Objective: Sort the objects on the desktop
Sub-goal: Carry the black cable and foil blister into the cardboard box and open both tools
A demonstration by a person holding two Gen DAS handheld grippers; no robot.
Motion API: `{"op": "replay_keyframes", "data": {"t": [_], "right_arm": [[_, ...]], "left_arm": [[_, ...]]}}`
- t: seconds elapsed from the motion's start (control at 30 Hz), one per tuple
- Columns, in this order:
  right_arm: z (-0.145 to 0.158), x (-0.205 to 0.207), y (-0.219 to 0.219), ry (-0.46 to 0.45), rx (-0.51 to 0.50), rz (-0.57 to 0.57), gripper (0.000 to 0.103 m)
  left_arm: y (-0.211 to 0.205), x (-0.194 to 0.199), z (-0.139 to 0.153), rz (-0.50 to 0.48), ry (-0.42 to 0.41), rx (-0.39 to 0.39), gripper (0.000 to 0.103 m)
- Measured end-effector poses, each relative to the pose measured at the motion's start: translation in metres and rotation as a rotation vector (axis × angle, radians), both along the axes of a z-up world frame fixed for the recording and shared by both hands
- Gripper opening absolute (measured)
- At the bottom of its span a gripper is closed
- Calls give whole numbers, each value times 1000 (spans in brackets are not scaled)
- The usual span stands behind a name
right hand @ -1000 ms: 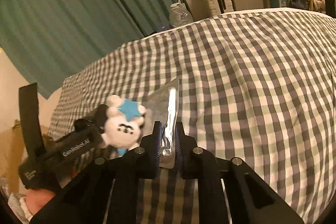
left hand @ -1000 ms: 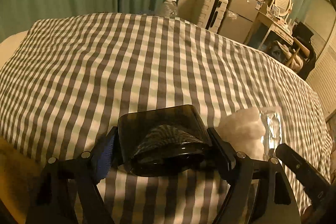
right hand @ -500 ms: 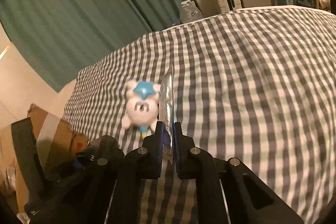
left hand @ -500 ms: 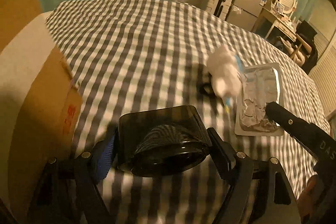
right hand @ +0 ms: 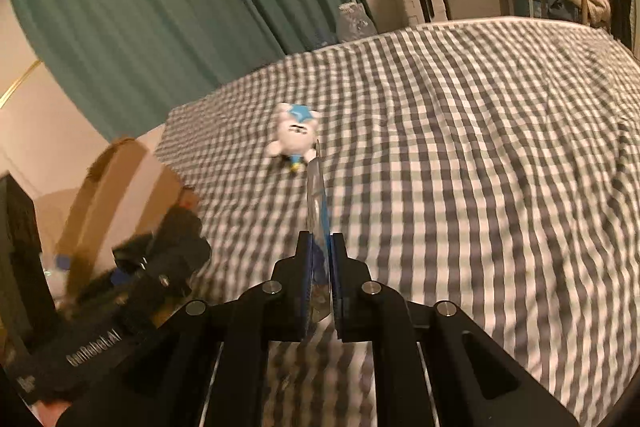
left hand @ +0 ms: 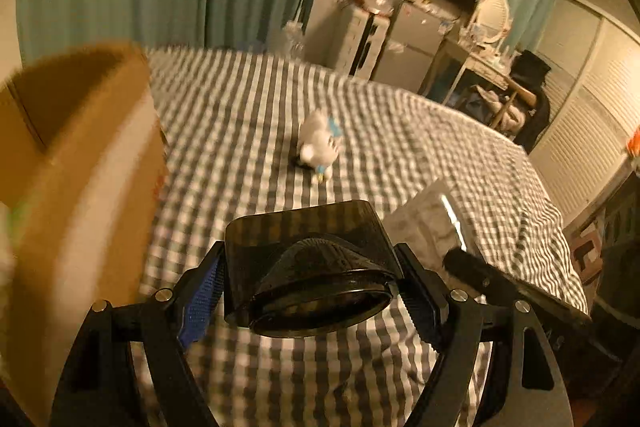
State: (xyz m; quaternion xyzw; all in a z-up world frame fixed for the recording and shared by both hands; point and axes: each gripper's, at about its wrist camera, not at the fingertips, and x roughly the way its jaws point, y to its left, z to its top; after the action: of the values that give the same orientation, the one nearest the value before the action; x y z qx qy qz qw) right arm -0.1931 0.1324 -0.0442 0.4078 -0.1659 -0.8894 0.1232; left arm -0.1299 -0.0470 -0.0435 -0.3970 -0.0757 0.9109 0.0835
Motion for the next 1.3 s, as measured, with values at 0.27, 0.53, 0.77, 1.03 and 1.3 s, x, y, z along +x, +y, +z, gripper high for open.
{"op": "replay_keyframes", "data": {"t": [0.27,0.53,0.77,1.03,1.3], "right_arm": [[66,44,-40,121,-67,64,8],[101,45,-136,173,-71,232,8],[84,27,-211,145,-60,336,8],[67,-14,-247,129,-14,363,8],[77,-38,-221,133,-66,280,44]], "left_arm": [[-45,29,79,42,143,-66,82],[-128,39,108,133,169,-86,83],[-196,23,94,209,124,-109,83],[-228,1,68,249,74,-164,83],[-229,-9,61,269,42,-208,96]]}}
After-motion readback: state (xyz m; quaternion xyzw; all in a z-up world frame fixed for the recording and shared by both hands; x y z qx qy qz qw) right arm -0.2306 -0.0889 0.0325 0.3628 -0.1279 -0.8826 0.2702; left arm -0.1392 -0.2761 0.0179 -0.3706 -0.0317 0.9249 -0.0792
